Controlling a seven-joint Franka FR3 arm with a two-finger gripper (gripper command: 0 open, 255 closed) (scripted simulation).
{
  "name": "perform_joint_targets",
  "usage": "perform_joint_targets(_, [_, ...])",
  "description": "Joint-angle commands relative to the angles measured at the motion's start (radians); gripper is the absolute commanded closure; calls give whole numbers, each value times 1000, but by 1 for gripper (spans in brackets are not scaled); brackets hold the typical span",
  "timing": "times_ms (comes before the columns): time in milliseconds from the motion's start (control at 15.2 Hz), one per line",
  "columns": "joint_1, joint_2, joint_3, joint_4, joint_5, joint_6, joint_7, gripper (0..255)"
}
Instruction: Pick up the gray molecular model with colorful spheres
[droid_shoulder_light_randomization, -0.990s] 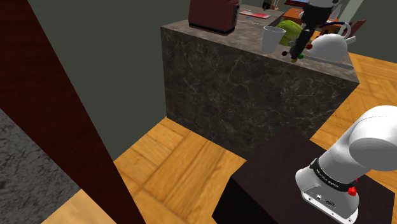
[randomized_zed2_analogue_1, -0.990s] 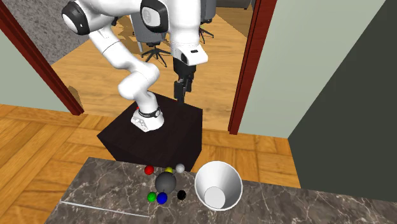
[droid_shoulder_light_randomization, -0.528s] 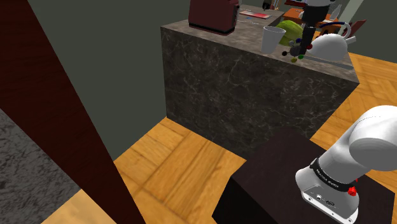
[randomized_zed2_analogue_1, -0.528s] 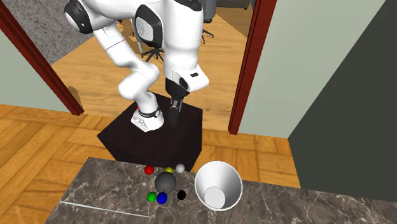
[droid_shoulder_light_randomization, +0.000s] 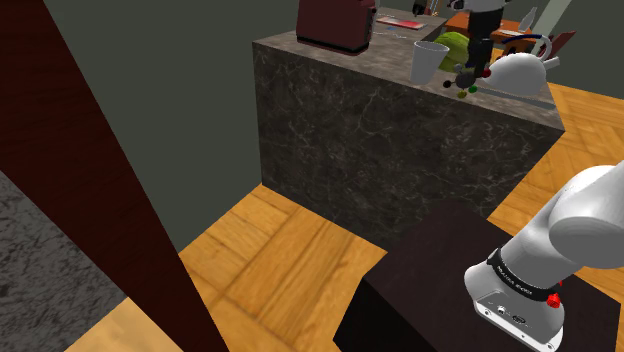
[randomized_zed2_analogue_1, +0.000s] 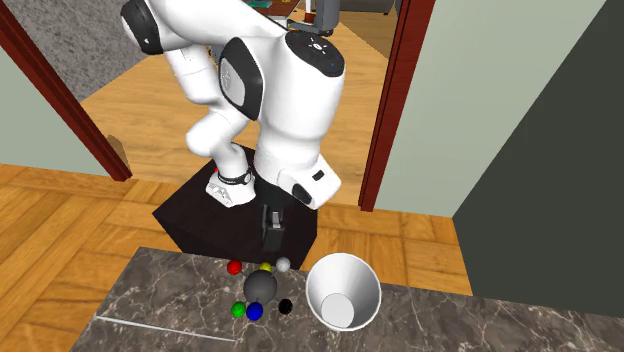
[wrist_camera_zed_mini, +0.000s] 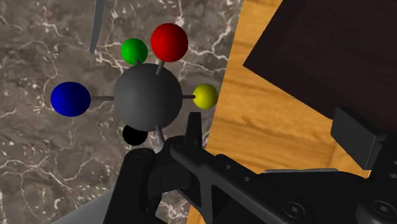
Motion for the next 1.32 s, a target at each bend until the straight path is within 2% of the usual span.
perform_joint_targets(0, [-6, 84, -29, 76, 2, -9, -101, 0])
perform_joint_targets(330, [-51, 328, -77, 292, 37, -20, -335, 0])
perform_joint_targets(792, [-54, 329, -73, 201, 36, 68, -307, 0])
perform_joint_targets(990, [-55, 329, -73, 194, 36, 75, -305, 0])
perform_joint_targets(1056, [-55, 329, -73, 194, 36, 75, -305, 255])
perform_joint_targets(1254, [-54, 329, -73, 194, 36, 75, -305, 255])
